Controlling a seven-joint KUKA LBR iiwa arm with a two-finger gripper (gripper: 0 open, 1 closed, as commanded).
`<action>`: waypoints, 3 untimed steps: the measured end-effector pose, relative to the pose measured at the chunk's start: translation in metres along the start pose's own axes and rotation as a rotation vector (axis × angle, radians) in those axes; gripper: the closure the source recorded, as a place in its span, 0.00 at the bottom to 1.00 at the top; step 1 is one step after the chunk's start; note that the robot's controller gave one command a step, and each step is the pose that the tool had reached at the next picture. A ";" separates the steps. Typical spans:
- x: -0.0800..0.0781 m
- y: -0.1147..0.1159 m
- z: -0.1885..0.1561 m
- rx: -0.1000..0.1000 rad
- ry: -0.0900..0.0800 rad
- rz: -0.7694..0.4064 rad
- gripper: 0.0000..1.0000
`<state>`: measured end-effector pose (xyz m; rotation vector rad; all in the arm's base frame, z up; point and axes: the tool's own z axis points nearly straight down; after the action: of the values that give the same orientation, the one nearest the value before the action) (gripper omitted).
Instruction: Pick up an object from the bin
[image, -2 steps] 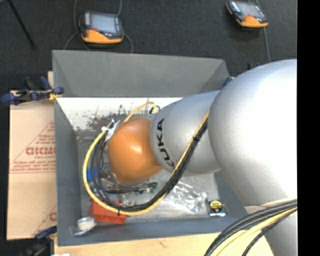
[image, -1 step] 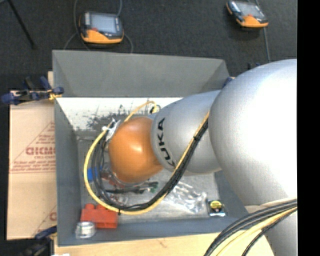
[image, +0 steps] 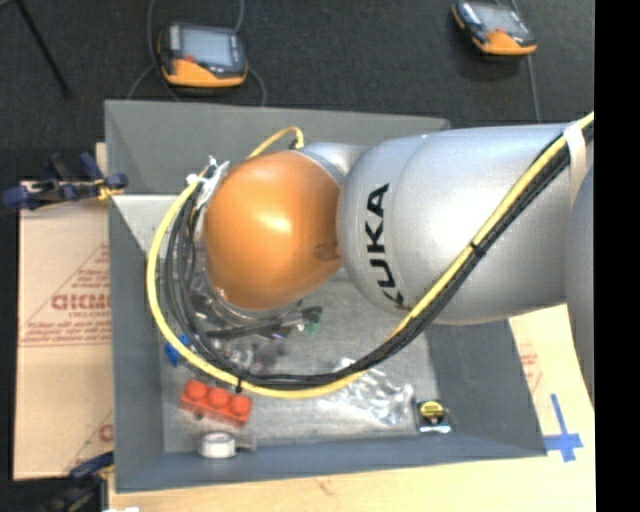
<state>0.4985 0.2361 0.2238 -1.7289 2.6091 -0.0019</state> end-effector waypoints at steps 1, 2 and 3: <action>0.043 -0.032 0.067 -0.007 0.011 0.202 1.00; 0.041 -0.032 0.065 -0.004 0.008 0.199 0.00; 0.058 -0.046 0.135 -0.009 0.011 0.026 0.00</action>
Offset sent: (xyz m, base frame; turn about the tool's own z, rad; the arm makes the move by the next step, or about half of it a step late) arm 0.0127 -0.0492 -0.0658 0.2007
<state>0.5192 0.1653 0.0889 -1.7025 2.6432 0.0000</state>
